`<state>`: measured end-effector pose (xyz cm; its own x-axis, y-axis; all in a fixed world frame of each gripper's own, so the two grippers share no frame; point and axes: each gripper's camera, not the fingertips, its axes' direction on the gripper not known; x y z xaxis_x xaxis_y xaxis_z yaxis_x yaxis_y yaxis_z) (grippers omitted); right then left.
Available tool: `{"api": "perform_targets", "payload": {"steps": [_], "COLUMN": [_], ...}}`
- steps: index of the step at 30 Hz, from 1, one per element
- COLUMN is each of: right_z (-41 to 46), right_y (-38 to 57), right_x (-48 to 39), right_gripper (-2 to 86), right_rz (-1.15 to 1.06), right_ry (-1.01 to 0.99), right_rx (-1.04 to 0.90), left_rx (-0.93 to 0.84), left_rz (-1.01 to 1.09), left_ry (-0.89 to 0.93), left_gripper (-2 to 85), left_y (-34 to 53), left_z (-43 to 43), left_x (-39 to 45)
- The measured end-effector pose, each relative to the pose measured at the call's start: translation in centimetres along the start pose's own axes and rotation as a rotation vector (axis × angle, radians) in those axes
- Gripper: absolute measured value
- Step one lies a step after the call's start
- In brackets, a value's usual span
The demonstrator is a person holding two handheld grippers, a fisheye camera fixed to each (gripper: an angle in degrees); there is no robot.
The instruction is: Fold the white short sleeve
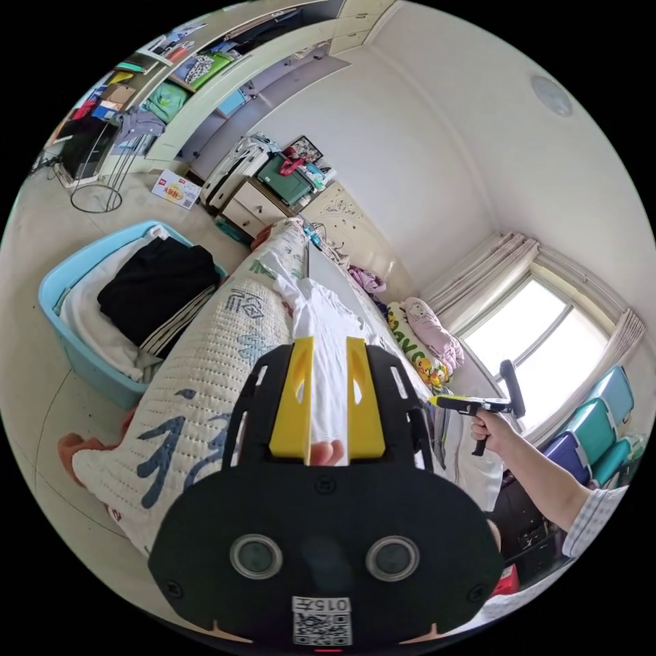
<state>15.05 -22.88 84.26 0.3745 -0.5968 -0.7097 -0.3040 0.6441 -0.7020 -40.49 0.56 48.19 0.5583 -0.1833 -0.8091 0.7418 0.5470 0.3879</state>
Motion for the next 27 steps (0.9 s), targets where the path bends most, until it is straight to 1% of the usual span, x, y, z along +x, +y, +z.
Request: {"api": "perform_targets", "payload": {"steps": [3, 5, 9, 10, 11, 13, 16, 18, 20, 21, 22, 23, 27], "right_z": [-0.6, -0.9, -1.2, -1.3, -1.4, -1.5, -1.3, -1.0, -0.5, -0.3, 0.1, 0.8, 3.5], "right_y": [-3.4, -7.0, -13.3, -15.4, -17.4, -20.2, -24.3, -26.5, -29.2, -29.8, -31.0, -32.0, -34.6], "right_x": [-1.7, -3.5, -7.1, -8.4, -9.8, -11.7, -15.2, -17.2, -20.0, -20.6, -22.0, -23.3, -27.1], "right_gripper": [7.6, 7.7, 7.8, 7.9, 7.9, 7.9, 8.1, 8.3, 8.3, 8.3, 8.4, 8.5, 9.0], "right_rz": [-0.057, -0.114, -0.191, -0.211, -0.234, -0.262, -0.312, -0.353, -0.417, -0.432, -0.467, -0.497, -0.566], "right_ry": [-0.036, -0.075, -0.137, -0.167, -0.206, -0.273, -0.338, -0.31, -0.219, -0.198, -0.167, -0.144, -0.046], "right_rx": [0.023, 0.038, 0.052, 0.054, 0.064, 0.085, 0.103, 0.121, 0.144, 0.147, 0.146, 0.133, 0.058], "left_rx": [0.031, 0.06, 0.046, 0.021, -0.02, -0.037, -0.15, -0.182, -0.222, -0.249, -0.326, -0.365, -0.367], "left_rz": [-0.046, -0.054, -0.073, -0.04, -0.007, -0.039, -0.056, -0.096, -0.122, -0.127, -0.158, -0.161, -0.151], "left_ry": [0.003, -0.04, 0.022, 0.016, -0.035, -0.069, -0.058, 0.009, 0.093, 0.098, 0.083, 0.104, 0.101], "left_gripper": [9.7, 10.5, 10.4, 9.9, 9.4, 9.1, 9.4, 8.7, 4.5, 2.9, 0.9, 0.0, -0.8], "left_y": [-1.0, -2.5, -5.7, -7.1, -8.6, -10.7, -15.1, -16.7, -17.3, -17.3, -17.6, -17.8, -18.2], "left_z": [1.5, 2.8, 5.0, 5.7, 6.4, 8.0, 12.7, 15.6, 19.3, 20.2, 21.9, 22.9, 23.6], "left_x": [-0.8, -1.2, -2.9, -3.1, -3.4, -4.7, -6.8, -8.1, -9.2, -9.4, -10.0, -10.3, -10.3]}}
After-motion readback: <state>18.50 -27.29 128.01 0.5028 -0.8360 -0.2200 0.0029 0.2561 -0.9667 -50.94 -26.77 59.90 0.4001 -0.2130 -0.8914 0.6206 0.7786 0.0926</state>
